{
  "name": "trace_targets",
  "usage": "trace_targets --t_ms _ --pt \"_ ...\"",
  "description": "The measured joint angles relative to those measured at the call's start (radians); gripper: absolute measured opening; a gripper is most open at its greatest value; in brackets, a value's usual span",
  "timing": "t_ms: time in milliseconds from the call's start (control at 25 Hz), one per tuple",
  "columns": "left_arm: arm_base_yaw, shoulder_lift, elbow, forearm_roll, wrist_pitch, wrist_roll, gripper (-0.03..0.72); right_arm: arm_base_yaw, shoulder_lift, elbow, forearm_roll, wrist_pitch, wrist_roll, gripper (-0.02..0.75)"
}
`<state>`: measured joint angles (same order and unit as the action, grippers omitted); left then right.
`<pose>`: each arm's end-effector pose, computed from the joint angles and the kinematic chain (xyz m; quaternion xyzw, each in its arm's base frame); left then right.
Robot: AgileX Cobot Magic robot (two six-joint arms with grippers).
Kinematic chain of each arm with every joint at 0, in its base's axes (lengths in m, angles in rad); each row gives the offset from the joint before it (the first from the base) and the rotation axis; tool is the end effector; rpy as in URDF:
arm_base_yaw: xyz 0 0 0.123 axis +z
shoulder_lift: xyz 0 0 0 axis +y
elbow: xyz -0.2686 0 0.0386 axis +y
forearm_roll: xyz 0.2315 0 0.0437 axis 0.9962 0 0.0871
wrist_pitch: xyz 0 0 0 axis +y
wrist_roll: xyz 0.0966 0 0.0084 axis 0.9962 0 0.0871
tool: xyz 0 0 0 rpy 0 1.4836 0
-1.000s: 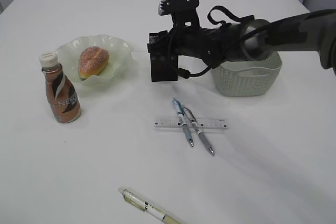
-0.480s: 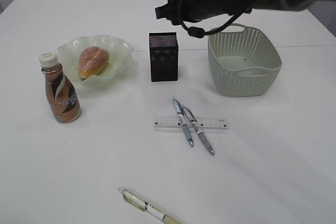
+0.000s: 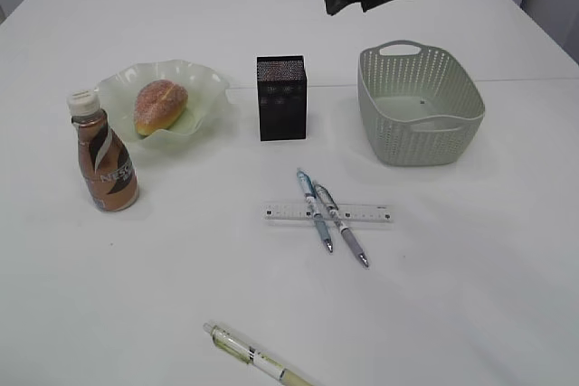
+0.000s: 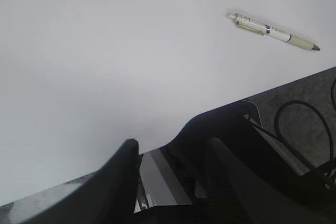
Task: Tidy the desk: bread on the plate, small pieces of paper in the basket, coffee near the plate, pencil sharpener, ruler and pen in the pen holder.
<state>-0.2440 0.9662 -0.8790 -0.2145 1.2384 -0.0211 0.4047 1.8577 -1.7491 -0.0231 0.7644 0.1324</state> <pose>0.1361 -0.0540 0.2997 0.0915 0.9764 -0.1264 0.1491 0.3834 0.1625 0.3194 -0.1300 0.9147 0.0913 0.3716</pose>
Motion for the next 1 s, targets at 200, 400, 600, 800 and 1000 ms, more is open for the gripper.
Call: trace_targets --t_ms 200,400,600,800,1000 --pt "0.000 0.000 0.000 0.000 0.000 0.000 0.307 0.000 -0.026 0.000 0.033 0.205 -0.061 0.365" --pt "0.000 0.000 0.000 0.000 0.000 0.000 0.307 0.039 -0.022 0.000 0.131 0.239 -0.317 0.365" --pt "0.000 0.000 0.000 0.002 0.002 0.000 0.307 0.089 0.046 0.000 0.192 0.250 -0.557 0.365" --pt "0.000 0.000 0.000 0.002 0.002 0.000 0.307 0.097 0.170 0.000 0.177 0.300 -0.721 0.365" --pt "0.000 0.000 0.000 0.004 0.002 0.000 0.307 0.097 0.245 0.000 0.120 0.291 -0.751 0.400"
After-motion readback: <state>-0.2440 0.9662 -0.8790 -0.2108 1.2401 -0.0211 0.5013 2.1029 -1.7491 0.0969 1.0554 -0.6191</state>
